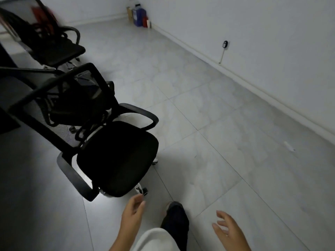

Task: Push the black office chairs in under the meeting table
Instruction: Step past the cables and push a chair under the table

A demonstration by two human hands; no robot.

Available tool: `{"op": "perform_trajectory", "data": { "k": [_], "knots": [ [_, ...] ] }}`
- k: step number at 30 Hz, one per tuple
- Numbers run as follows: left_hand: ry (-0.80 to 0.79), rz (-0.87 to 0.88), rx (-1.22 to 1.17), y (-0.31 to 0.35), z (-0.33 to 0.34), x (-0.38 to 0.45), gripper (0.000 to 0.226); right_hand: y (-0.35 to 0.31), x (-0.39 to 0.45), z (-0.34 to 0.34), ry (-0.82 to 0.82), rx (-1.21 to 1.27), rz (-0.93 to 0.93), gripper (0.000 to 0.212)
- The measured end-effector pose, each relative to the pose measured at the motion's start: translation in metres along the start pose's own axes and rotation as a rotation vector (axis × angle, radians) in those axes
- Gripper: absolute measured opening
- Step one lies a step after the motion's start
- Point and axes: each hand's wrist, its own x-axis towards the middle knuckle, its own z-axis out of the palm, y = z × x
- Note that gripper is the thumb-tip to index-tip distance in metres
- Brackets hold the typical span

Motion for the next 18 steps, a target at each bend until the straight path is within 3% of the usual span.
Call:
{"op": "perform_trajectory", "data": {
  "k": [3,8,18],
  "knots": [
    [-0.019,0.045,-0.007,0.043,0.027,0.066,0.017,-0.054,0.077,-0.014,-0.028,-0.011,-0.049,0.034],
    [-0.013,0.113,0.031,0.113,0.062,0.171,0.019,-0.147,0.199,-0.034,-0.008,-0.022,-0.199,0.035],
    [0.247,-0.045,-0.237,0.176,0.125,0.345,0.029,-0.216,0.417,-0.028,-0.211,-0.084,-0.121,0.037]
  ]
}}
